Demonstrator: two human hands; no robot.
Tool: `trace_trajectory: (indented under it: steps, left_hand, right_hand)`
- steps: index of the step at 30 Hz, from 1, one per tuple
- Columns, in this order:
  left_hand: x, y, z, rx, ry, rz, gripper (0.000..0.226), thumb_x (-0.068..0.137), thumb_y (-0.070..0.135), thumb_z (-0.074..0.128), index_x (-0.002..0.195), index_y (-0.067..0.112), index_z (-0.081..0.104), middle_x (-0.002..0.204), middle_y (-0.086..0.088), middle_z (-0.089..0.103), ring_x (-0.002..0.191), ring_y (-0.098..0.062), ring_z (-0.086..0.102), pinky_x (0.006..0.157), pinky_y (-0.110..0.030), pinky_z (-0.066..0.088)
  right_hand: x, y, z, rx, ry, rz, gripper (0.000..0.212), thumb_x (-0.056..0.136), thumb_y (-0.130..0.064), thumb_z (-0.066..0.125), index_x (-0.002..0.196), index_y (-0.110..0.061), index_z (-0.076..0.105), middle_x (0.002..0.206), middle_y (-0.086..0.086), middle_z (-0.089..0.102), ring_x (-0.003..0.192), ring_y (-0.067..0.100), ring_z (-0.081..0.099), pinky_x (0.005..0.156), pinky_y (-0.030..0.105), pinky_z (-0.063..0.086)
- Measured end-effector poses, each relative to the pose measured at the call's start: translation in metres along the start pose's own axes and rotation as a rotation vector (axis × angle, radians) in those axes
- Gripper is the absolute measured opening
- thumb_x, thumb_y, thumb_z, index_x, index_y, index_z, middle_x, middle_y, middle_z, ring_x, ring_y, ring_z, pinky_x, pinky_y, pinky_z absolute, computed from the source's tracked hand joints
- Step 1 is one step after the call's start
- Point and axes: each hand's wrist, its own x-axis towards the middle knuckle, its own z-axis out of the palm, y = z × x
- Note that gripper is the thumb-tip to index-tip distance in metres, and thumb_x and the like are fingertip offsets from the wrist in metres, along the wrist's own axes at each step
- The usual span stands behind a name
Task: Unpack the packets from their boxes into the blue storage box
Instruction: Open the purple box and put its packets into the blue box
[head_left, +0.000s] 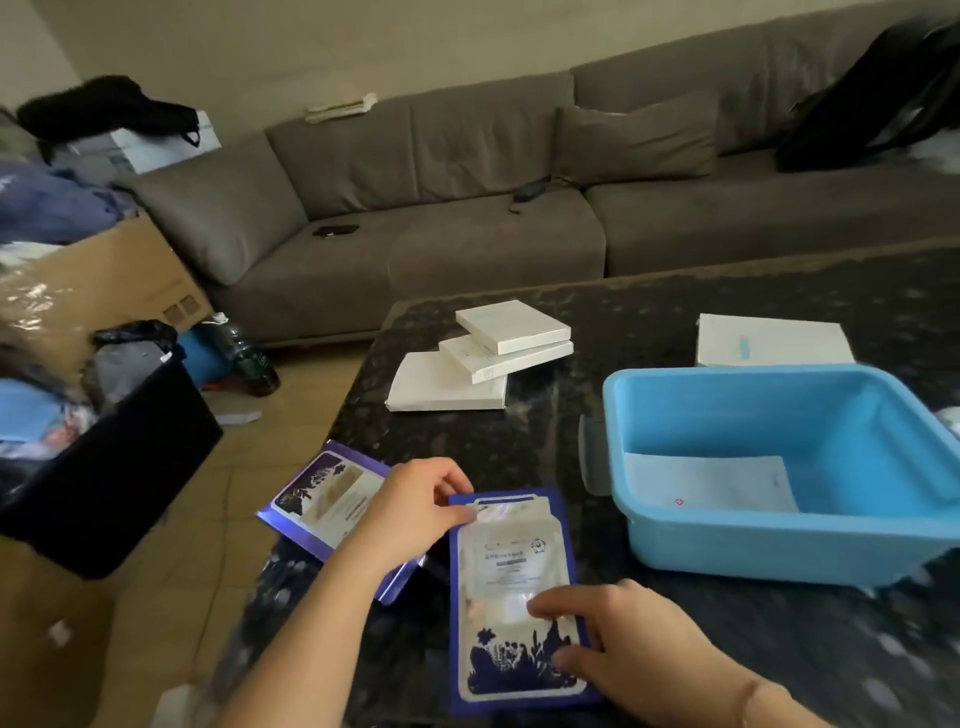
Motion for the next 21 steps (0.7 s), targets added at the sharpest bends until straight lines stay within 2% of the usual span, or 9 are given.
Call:
trace_trajectory:
  steps: [3, 9, 10, 12, 14, 15, 17, 19, 21]
  left_hand:
    - [0.002, 0.002, 0.010, 0.092, 0.014, 0.003, 0.017, 0.083, 0.030, 0.077, 0.089, 0.038, 0.063, 0.092, 0.015, 0.065, 0.087, -0.004, 0.061, 0.081, -0.031, 0.056]
    - [0.004, 0.005, 0.012, 0.272, 0.069, 0.109, 0.025, 0.083, 0.031, 0.076, 0.105, 0.034, 0.065, 0.107, 0.018, 0.057, 0.103, -0.004, 0.056, 0.089, -0.027, 0.051]
    - [0.003, 0.011, 0.009, 0.249, 0.117, 0.169, 0.023, 0.084, 0.029, 0.076, 0.104, 0.033, 0.066, 0.105, 0.019, 0.057, 0.103, -0.003, 0.055, 0.090, -0.026, 0.051]
    - [0.001, 0.043, -0.005, 0.076, 0.279, 0.322, 0.018, 0.084, 0.025, 0.075, 0.097, 0.033, 0.066, 0.096, 0.020, 0.059, 0.093, 0.001, 0.057, 0.083, -0.019, 0.050]
    - [-0.004, 0.095, -0.025, -0.123, 0.421, 0.500, 0.012, 0.084, 0.022, 0.074, 0.091, 0.029, 0.068, 0.089, 0.019, 0.063, 0.087, -0.001, 0.060, 0.074, -0.013, 0.047]
    - [-0.004, 0.123, -0.032, -0.178, 0.411, 0.581, 0.009, 0.084, 0.021, 0.074, 0.089, 0.027, 0.069, 0.087, 0.017, 0.065, 0.085, -0.004, 0.062, 0.072, -0.012, 0.048]
    - [0.002, 0.172, -0.037, -0.124, 0.214, 0.680, 0.006, 0.085, 0.022, 0.074, 0.084, 0.026, 0.069, 0.084, 0.016, 0.065, 0.082, -0.005, 0.063, 0.071, -0.015, 0.052]
    - [0.018, 0.204, -0.024, 0.136, -0.060, 0.668, 0.007, 0.085, 0.028, 0.075, 0.087, 0.027, 0.069, 0.086, 0.015, 0.064, 0.081, -0.004, 0.062, 0.073, -0.023, 0.055]
    - [0.033, 0.223, 0.001, 0.415, -0.269, 0.671, 0.014, 0.085, 0.030, 0.075, 0.097, 0.026, 0.070, 0.094, 0.013, 0.062, 0.086, -0.007, 0.062, 0.076, -0.028, 0.055]
  right_hand:
    - [-0.002, 0.002, 0.001, -0.138, 0.005, -0.001, 0.045, 0.090, -0.054, 0.055, 0.132, -0.058, 0.040, 0.120, -0.004, 0.060, 0.113, 0.017, 0.057, 0.094, 0.028, 0.043]
    - [-0.010, 0.000, -0.001, -0.109, 0.021, -0.016, 0.045, 0.090, -0.055, 0.054, 0.134, -0.053, 0.042, 0.116, -0.007, 0.066, 0.109, 0.015, 0.060, 0.091, 0.029, 0.046]
    - [-0.017, -0.005, -0.004, -0.097, 0.094, -0.067, 0.043, 0.089, -0.055, 0.054, 0.131, -0.053, 0.046, 0.109, -0.009, 0.069, 0.101, 0.011, 0.063, 0.087, 0.026, 0.048]
    - [-0.040, -0.015, -0.031, -0.032, 0.379, -0.205, 0.031, 0.083, -0.055, 0.057, 0.114, -0.050, 0.060, 0.081, -0.016, 0.069, 0.069, 0.000, 0.063, 0.066, 0.017, 0.052]
    - [-0.063, -0.018, -0.076, 0.120, 0.704, -0.346, 0.018, 0.082, -0.049, 0.062, 0.091, -0.037, 0.071, 0.061, -0.014, 0.062, 0.047, -0.001, 0.052, 0.050, 0.008, 0.044]
    - [-0.070, -0.014, -0.102, 0.166, 0.798, -0.328, 0.016, 0.084, -0.046, 0.063, 0.082, -0.033, 0.071, 0.058, -0.012, 0.061, 0.044, 0.000, 0.050, 0.048, 0.007, 0.040]
    - [-0.067, -0.001, -0.152, 0.253, 0.842, -0.135, 0.018, 0.087, -0.041, 0.066, 0.074, -0.029, 0.070, 0.059, -0.008, 0.063, 0.046, 0.005, 0.053, 0.052, 0.014, 0.046]
    - [-0.049, 0.026, -0.181, 0.507, 0.667, 0.149, 0.012, 0.089, -0.026, 0.066, 0.084, -0.019, 0.074, 0.069, 0.002, 0.071, 0.059, 0.012, 0.063, 0.067, 0.034, 0.054]
    - [-0.032, 0.053, -0.188, 0.803, 0.440, 0.415, 0.014, 0.092, -0.016, 0.063, 0.102, -0.008, 0.070, 0.097, 0.016, 0.072, 0.082, 0.021, 0.066, 0.080, 0.042, 0.051]
